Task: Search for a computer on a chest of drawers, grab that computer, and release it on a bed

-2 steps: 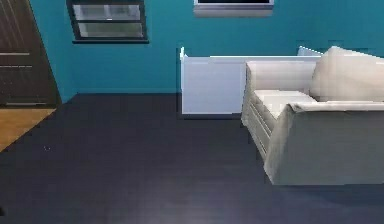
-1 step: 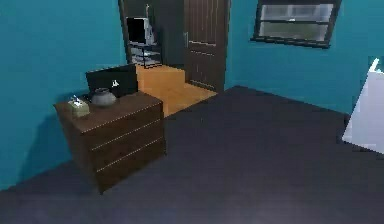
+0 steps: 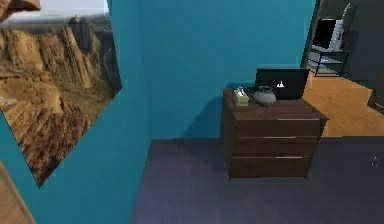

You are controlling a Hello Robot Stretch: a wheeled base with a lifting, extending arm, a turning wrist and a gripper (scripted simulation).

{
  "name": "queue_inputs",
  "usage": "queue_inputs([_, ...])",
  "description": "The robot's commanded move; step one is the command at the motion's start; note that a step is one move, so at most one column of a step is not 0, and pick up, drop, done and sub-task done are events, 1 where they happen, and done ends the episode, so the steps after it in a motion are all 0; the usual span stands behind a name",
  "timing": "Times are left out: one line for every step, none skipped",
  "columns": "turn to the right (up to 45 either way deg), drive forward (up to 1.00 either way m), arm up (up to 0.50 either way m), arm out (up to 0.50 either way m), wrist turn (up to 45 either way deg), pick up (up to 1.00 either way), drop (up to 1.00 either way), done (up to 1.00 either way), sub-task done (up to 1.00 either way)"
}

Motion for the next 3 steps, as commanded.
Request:
queue_inputs([-6.0, 0.00, 0.00, 0.00, 0.0, 0.00, 0.00, 0.00, 0.00])
queue_inputs([0.0, 0.95, 0.00, 0.00, 0.0, 0.00, 0.00, 0.00, 0.00])
queue_inputs([45.0, 0.00, 0.00, 0.00, 0.0, 0.00, 0.00, 0.00, 0.00])
